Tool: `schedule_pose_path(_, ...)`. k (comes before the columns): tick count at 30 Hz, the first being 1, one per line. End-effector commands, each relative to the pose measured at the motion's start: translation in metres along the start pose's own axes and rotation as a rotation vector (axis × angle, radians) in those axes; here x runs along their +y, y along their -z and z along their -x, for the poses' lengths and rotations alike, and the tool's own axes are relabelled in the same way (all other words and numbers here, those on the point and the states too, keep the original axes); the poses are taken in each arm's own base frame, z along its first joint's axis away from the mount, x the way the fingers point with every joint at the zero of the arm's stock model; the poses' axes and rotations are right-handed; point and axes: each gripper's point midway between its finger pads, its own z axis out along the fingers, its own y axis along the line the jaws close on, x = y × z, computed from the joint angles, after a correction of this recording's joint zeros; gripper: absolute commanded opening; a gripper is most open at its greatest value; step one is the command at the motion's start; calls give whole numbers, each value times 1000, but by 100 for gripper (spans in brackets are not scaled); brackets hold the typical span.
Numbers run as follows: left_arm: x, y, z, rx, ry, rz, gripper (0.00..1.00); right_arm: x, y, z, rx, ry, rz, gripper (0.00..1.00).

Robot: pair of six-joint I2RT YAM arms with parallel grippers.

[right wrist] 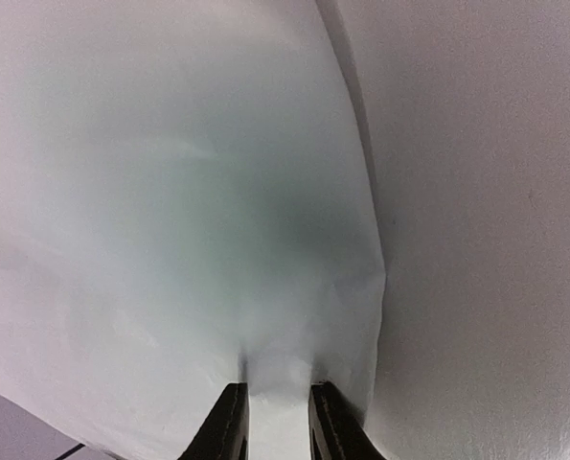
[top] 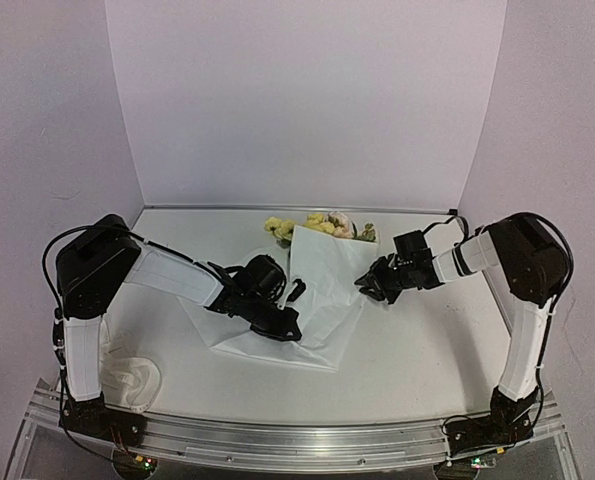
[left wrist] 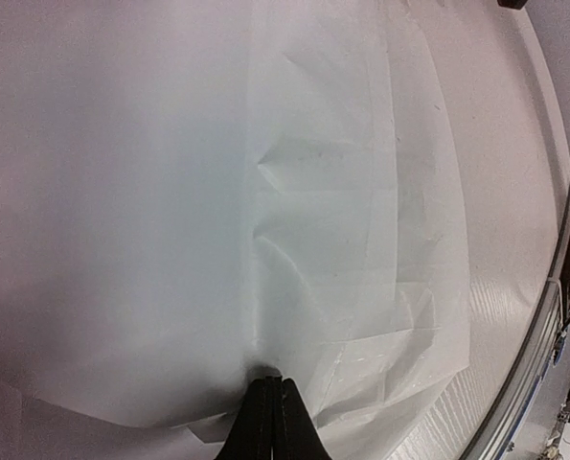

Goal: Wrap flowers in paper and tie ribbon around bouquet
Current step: Press the fold line on the 2/3-folded wrapping paper.

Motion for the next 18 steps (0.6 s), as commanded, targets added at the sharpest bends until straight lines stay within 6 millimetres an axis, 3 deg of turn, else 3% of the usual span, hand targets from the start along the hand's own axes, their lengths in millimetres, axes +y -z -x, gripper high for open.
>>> schedule_pose_path(1,13,-7,-15,38,-1,41,2,6,-2,30,-40,-29,8,22)
schedule_pose_path(18,13,-5,-16,48,-4,42,0,13,-16,121,-63,-105,-14,24)
